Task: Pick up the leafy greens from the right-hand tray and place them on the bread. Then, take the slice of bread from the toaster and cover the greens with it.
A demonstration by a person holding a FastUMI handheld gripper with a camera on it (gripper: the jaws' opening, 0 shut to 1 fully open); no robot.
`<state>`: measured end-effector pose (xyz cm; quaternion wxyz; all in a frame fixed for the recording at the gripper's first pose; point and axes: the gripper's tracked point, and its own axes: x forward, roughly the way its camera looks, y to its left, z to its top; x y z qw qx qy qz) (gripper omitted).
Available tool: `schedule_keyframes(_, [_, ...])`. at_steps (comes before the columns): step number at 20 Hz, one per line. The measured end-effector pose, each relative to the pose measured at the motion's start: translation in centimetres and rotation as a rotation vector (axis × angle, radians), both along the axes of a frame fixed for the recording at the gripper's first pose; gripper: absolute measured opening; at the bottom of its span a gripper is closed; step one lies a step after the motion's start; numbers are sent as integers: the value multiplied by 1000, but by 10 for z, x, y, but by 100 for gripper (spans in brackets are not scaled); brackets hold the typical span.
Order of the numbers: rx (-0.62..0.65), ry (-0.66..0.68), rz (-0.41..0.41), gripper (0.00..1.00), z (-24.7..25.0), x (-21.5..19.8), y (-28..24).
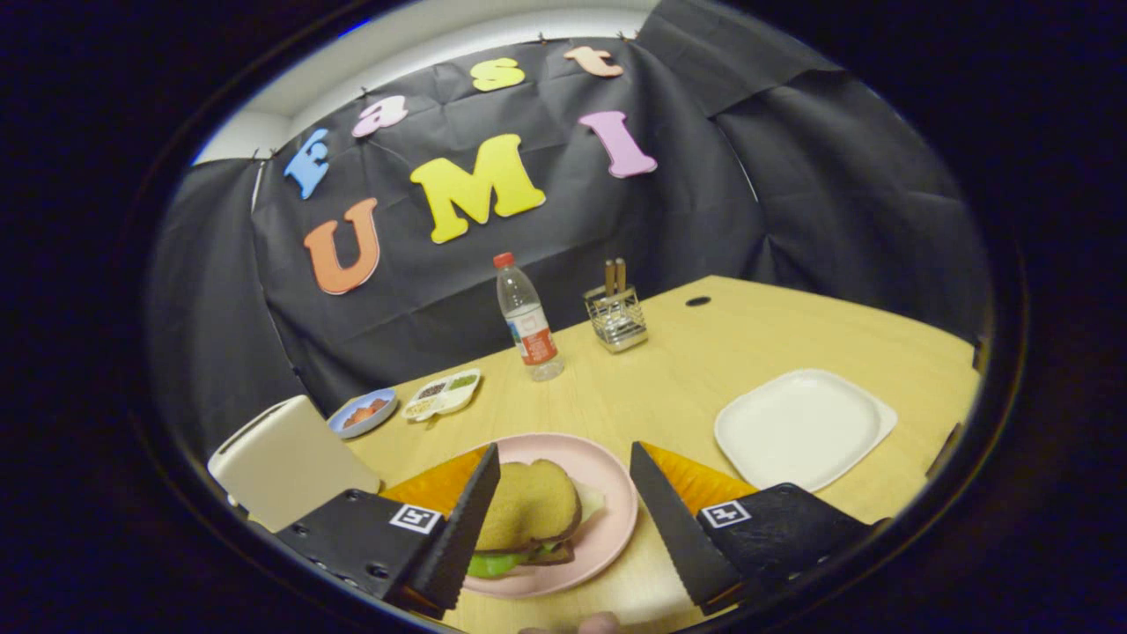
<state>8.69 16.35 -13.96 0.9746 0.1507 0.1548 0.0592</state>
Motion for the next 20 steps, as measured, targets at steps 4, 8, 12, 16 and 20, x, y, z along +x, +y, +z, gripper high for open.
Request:
schedule_keyframes(4, [-172, -163, 14, 96, 54, -19, -17])
schedule_keyframes(8, [-261, -325, 0, 95, 122, -46, -23])
schedule_keyframes(12, [-247, -377, 19, 96, 165, -66, -6])
schedule_keyframes(16, [-222, -436, 42, 96, 190, -88, 5])
schedule_keyframes(20, [-210, -448, 120, 96, 193, -110, 14])
